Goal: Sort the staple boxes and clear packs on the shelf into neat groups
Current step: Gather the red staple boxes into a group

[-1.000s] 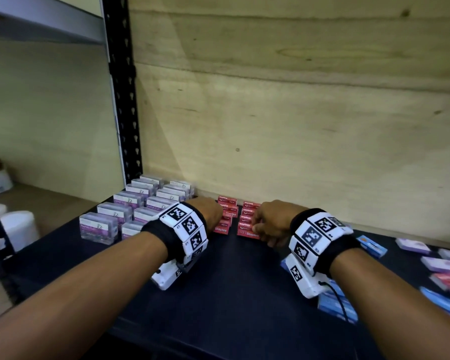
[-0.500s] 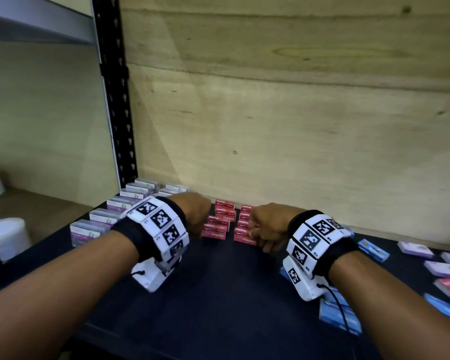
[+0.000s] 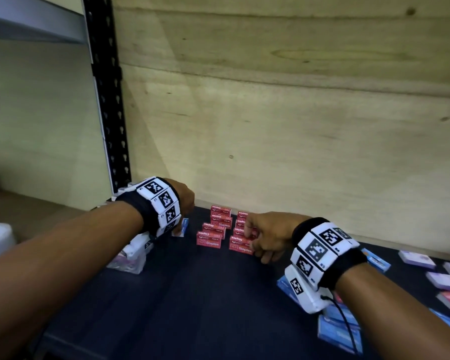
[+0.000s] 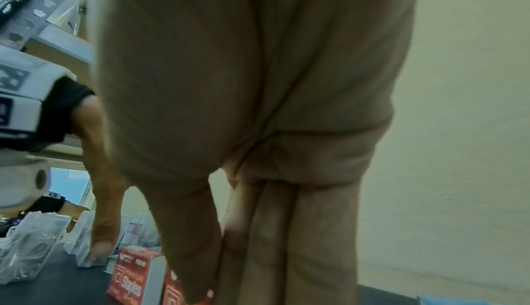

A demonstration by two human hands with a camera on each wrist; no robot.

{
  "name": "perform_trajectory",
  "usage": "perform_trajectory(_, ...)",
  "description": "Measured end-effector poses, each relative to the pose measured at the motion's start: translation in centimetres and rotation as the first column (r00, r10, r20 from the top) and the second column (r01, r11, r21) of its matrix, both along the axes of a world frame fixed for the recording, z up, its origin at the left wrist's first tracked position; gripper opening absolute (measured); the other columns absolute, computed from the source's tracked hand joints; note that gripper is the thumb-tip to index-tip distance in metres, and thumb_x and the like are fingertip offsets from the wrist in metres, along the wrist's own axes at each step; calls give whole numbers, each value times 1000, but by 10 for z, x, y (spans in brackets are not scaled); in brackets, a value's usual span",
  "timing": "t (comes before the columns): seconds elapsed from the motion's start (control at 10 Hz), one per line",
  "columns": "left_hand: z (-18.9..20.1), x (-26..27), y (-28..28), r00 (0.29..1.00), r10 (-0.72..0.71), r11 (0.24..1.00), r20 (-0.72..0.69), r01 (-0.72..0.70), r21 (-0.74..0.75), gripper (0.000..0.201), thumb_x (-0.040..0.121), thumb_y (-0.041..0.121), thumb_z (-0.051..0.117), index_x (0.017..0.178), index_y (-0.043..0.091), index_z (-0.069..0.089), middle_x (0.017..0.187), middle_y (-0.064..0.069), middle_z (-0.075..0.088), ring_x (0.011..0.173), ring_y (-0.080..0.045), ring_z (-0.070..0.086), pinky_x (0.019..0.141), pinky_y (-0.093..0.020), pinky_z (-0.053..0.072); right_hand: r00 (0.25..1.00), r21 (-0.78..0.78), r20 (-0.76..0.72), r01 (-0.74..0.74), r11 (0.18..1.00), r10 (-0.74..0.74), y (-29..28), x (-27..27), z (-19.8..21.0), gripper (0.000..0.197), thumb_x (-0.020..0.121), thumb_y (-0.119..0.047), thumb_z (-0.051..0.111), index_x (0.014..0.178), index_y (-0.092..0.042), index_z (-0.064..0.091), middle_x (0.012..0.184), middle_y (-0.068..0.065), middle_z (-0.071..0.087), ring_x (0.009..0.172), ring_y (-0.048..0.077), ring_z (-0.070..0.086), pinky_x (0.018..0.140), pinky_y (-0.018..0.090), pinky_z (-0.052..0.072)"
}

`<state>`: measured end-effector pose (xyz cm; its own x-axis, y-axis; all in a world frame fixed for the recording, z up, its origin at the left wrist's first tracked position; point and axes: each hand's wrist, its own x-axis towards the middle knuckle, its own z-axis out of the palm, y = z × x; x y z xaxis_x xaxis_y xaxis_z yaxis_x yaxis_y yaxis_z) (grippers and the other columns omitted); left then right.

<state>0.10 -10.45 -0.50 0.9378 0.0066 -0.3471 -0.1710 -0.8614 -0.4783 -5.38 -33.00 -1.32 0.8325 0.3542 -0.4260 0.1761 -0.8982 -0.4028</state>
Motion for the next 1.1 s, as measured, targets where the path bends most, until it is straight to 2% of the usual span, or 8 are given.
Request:
perform_trajectory(0.2, -30, 60, 24, 997, 47, 998, -65, -44, 53, 56, 42, 59, 84, 89, 28, 75, 73, 16, 71, 56, -3, 62, 54, -24, 54, 1000, 17, -23, 0, 1000, 1, -3, -1, 2, 19, 100, -6, 52, 106, -21, 43, 102, 12, 65, 85, 25, 68, 87, 41, 58)
perform_trajectory(0.3, 2, 6, -2, 999, -7, 1000, -44, 7, -5, 39, 70, 41, 82, 100, 19, 71, 82, 11, 64, 68, -7, 58, 56, -22, 49, 1000, 22, -23, 3, 1000, -2, -4, 1, 0, 20, 100, -7, 52, 97, -25, 44, 102, 11, 67, 85, 25, 69, 88, 41, 58)
perform_trajectory(0.5, -2, 14, 4, 996, 6, 1000, -88, -6, -2, 32, 68, 39, 84, 91, 17, 76, 69, 8, 67, 46, 1, 48, 61, -27, 52, 1000, 38, -19, 5, 999, -4, -5, 1, -2, 22, 98, -7, 54, 93, -26, 44, 102, 11, 68, 88, 25, 70, 90, 42, 57)
perform_trajectory(0.6, -4, 6, -1, 998, -64, 998, -26, 64, 8, 22, 80, 32, 76, 73, 25, 57, 66, 9, 51, 54, -3, 44, 57, -24, 44, 1000, 42, -9, -2, 999, 3, -5, 1, -3, 18, 99, -7, 54, 101, -22, 44, 109, 15, 70, 95, 29, 72, 88, 42, 57)
perform_trajectory(0.7, -10, 14, 0, 995, -97, 995, 37, 97, 9, 40, 69, 36, 82, 63, 25, 44, 59, 10, 46, 48, -3, 42, 48, -18, 40, 1000, 34, 1, -10, 999, 10, -6, 1, -2, 18, 98, -7, 55, 103, -21, 45, 110, 16, 70, 97, 30, 73, 88, 42, 59)
perform_trajectory(0.8, -7, 5, -2, 993, -104, 995, 55, 104, -1, 42, 81, 26, 74, 62, 23, 36, 63, 11, 40, 50, -2, 37, 39, -15, 33, 1000, 23, 3, -19, 1000, 19, -6, -1, -1, 18, 98, -7, 56, 100, -22, 46, 110, 15, 70, 97, 28, 73, 88, 43, 59)
perform_trajectory(1.0, 7, -5, -3, 995, -87, 994, 47, 90, -56, 34, 77, 36, 76, 58, 19, 53, 36, 11, 44, 30, -1, 40, 31, -12, 28, 1000, 15, -1, -22, 1000, 22, -10, -7, 5, 14, 96, -6, 59, 108, -13, 57, 112, 12, 71, 99, 25, 73, 91, 42, 57)
perform_trajectory(1.1, 24, -7, -10, 994, -105, 989, 36, 108, -104, 26, 76, 41, 78, 84, 18, 69, 62, 11, 55, 57, -5, 53, 53, -19, 43, 1000, 37, -17, -21, 999, 22, -14, -6, 5, 14, 96, -5, 58, 105, -15, 54, 109, 10, 71, 102, 27, 72, 93, 41, 57)
